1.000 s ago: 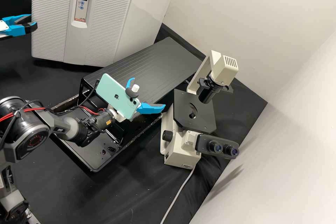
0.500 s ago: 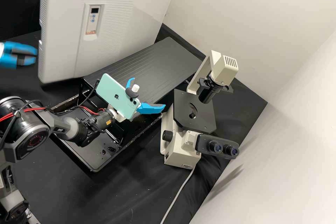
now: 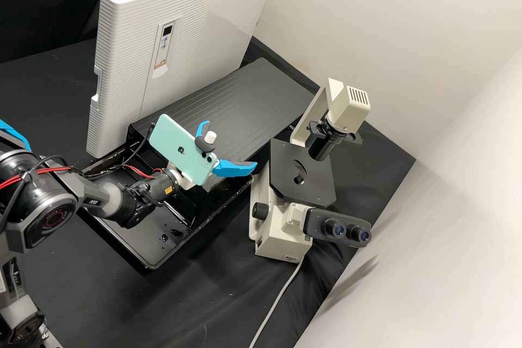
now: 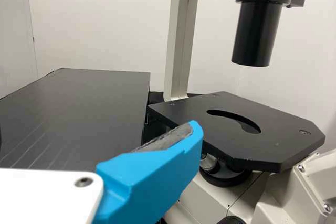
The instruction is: Open the incubator door
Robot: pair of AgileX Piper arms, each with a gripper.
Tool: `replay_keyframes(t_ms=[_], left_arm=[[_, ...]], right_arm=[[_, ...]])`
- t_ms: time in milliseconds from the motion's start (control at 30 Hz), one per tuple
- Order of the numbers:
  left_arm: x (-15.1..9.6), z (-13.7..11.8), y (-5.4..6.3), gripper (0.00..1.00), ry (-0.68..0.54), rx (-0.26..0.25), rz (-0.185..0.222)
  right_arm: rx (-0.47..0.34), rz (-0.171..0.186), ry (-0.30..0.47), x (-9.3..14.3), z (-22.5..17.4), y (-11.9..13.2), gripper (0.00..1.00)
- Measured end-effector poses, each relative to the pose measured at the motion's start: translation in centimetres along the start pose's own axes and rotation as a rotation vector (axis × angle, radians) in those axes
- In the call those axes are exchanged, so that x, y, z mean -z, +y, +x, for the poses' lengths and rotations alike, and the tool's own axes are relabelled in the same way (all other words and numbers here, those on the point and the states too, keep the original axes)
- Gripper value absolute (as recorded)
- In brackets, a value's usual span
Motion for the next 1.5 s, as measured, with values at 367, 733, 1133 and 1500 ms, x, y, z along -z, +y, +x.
replay_keyframes(t_ms=[367,733,1133,1500], left_arm=[[0.3,0.0,-0.2,1.00,0.008,0.001,0.007],[3.5,-2.0,0.4,1.00,0.221,-0.039,0.004],[5.5,-4.9,0.6,1.00,0.470,-0.091,-0.030],[9.4,-6.8,1.0,1.00,0.724,-0.252,-0.158]], right_arm=[[0.000,0.000,0.000,0.0,0.0,0.0,1.00],[0.000,0.000,0.000,0.0,0.0,0.0,1.00],[0.000,0.000,0.000,0.0,0.0,0.0,1.00],[0.000,0.000,0.000,0.0,0.0,0.0,1.00]])
